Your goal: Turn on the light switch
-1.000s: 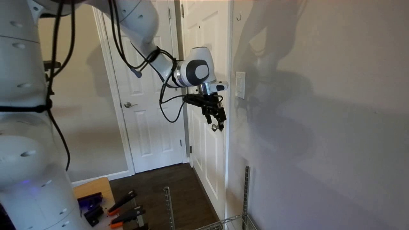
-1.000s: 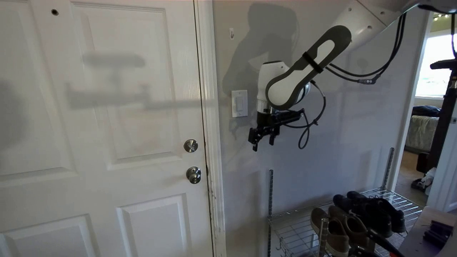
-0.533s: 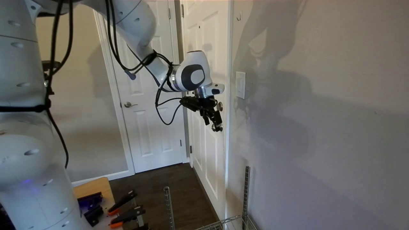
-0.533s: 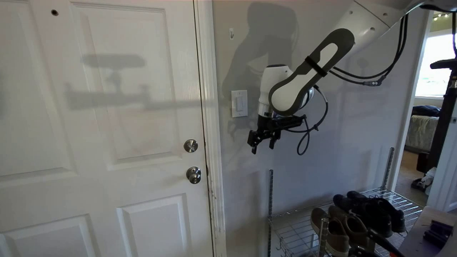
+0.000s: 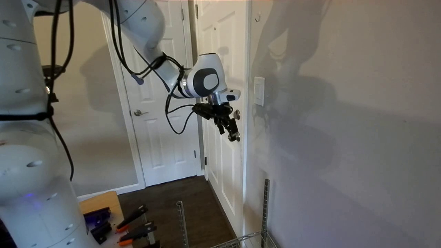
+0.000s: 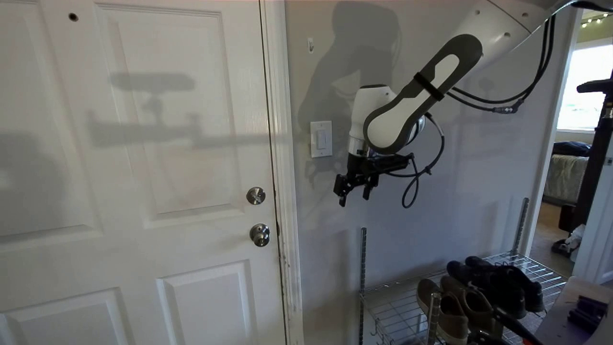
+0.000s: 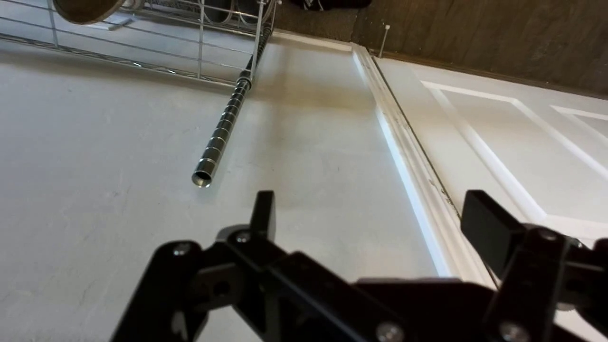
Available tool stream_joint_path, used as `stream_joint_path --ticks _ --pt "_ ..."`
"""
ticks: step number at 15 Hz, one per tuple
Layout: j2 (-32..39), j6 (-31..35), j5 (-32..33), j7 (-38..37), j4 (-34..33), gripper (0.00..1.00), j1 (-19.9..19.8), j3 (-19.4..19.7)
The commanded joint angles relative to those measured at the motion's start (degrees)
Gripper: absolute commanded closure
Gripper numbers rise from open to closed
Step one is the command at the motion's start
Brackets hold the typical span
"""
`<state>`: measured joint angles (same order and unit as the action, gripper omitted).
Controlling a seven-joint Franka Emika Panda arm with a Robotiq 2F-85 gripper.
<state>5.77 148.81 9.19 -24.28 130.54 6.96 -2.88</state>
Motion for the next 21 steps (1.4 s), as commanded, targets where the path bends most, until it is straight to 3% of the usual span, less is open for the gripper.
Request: stream_joint_path --ticks 1,4,7,11,15,21 --pt "-0.12 0.86 0.74 0.26 -0.2 0.0 0.2 -0.04" --pt "-1.12 5.5 3.17 -1.52 1.71 0.0 0.51 0.25" --pt "-0.96 14.99 8.63 -6.93 4.46 0.0 0.55 2.06" --pt "0.21 24.49 27.09 -23.08 5.66 0.0 2.1 8.7" --pt "0.36 25.66 46.66 -40.22 2.21 0.0 6.32 16.67" --pt "-2.34 23.82 66.2 -64.97 1.5 0.0 10.63 17.51"
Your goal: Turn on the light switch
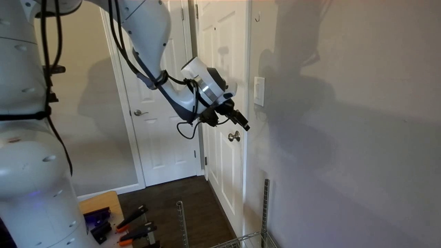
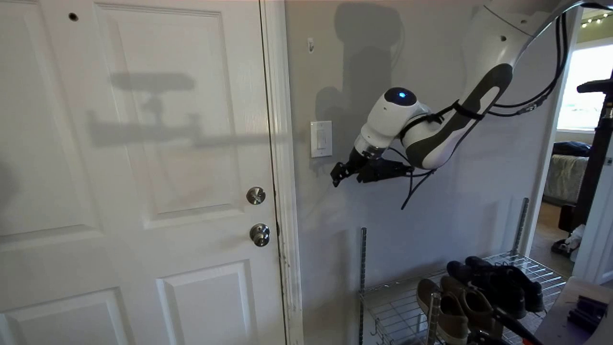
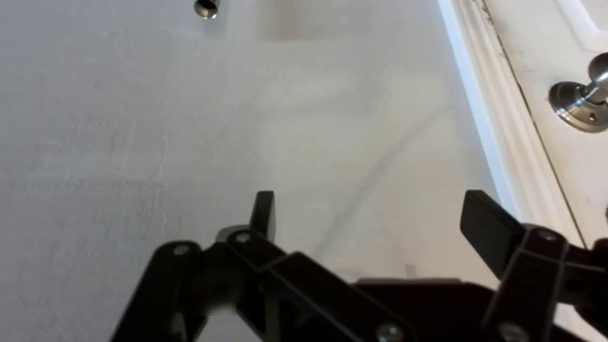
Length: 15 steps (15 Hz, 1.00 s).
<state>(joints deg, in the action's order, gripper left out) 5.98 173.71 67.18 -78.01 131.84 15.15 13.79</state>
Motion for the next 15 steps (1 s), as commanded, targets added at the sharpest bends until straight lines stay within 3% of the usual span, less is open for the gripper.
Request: stream_joint_path --ticks 1,7,9,11,15 --pt "-3.58 -2.0 11.52 -15.33 -0.3 0.0 3.29 0.9" --pt "-8.3 -12.36 32.23 -38.5 0.36 0.0 6.54 -1.85" --pt "-8.27 -16.3 35.99 -43.61 1.36 0.0 7.52 -2.72" --pt "-7.79 -19.31 36.91 -46.22 2.03 0.0 8.21 -3.35" --pt "-7.99 -19.54 32.75 -44.15 2.2 0.0 8.62 -3.21"
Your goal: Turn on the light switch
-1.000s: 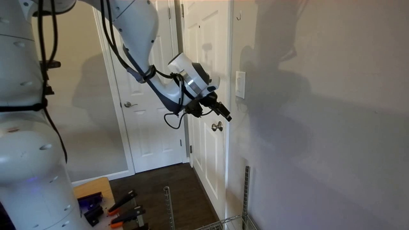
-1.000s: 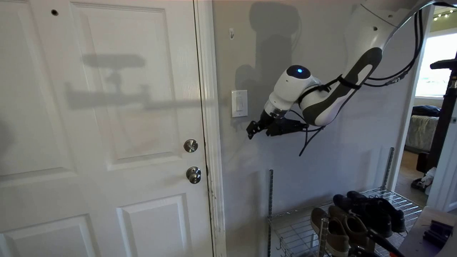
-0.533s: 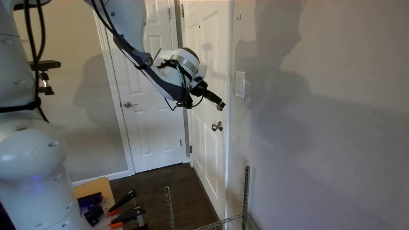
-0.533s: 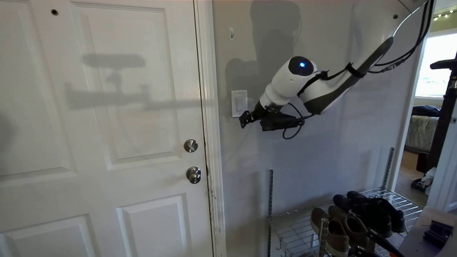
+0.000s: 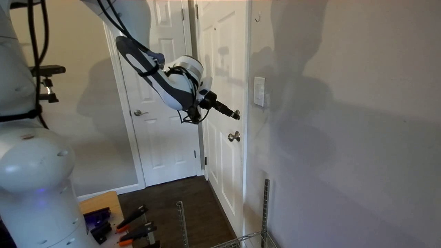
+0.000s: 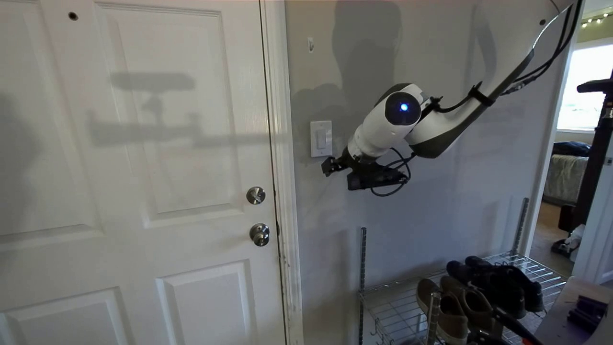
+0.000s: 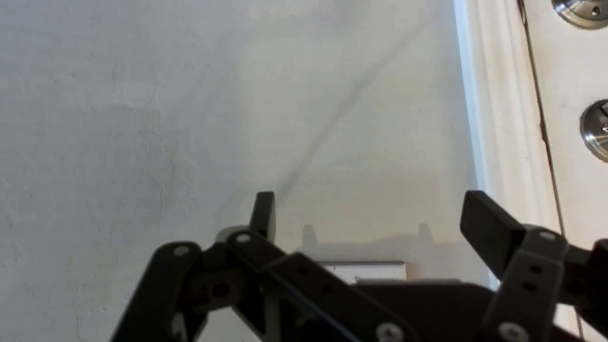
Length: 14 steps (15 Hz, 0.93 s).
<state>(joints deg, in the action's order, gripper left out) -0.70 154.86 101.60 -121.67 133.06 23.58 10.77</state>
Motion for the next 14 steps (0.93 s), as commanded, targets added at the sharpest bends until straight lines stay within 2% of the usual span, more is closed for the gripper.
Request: stream_joint_path --ticks 1,8,9,14 --pt "-2.11 -0.45 -3.79 1.76 1.15 0.0 0.2 -0.2" --pt "-5.48 -1.65 -15.72 11.7 -0.08 0.0 0.52 -0.53" --pt "-3.38 -0.02 -12.74 8.16 -0.78 0.0 0.07 -0.13" --pt "-3.27 -0.02 -13.1 8.56 -0.91 0.0 0.07 -0.13"
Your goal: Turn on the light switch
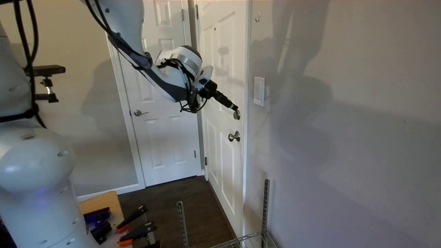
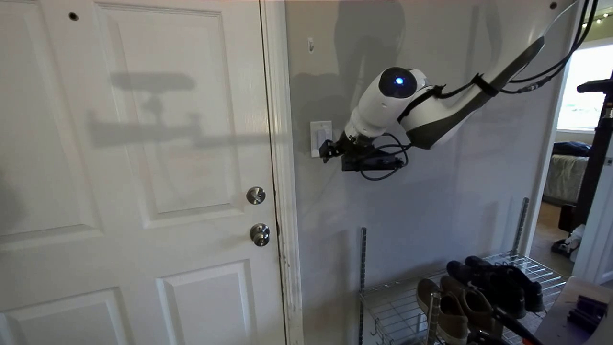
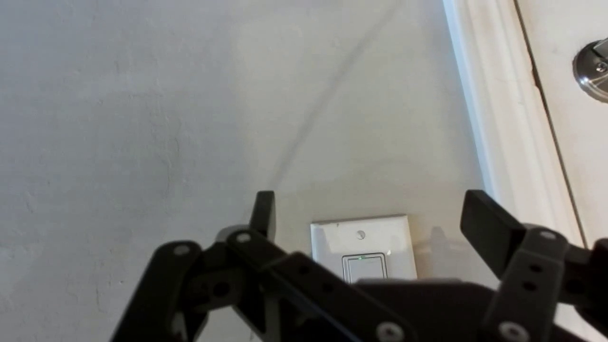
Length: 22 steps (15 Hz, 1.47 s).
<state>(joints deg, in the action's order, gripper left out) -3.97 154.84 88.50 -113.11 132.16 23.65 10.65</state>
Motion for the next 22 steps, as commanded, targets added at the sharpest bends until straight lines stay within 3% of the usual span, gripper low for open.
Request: stream_joint_path --ticks 1,14,22 --pt "0.01 0.0 0.0 0.0 0.0 0.0 0.0 0.0" --pt "1.06 -6.22 1.48 2.34 -6.79 0.0 -0.47 0.44" --pt "6.25 -5.74 1.35 2.79 -12.98 0.0 -0.56 2.06"
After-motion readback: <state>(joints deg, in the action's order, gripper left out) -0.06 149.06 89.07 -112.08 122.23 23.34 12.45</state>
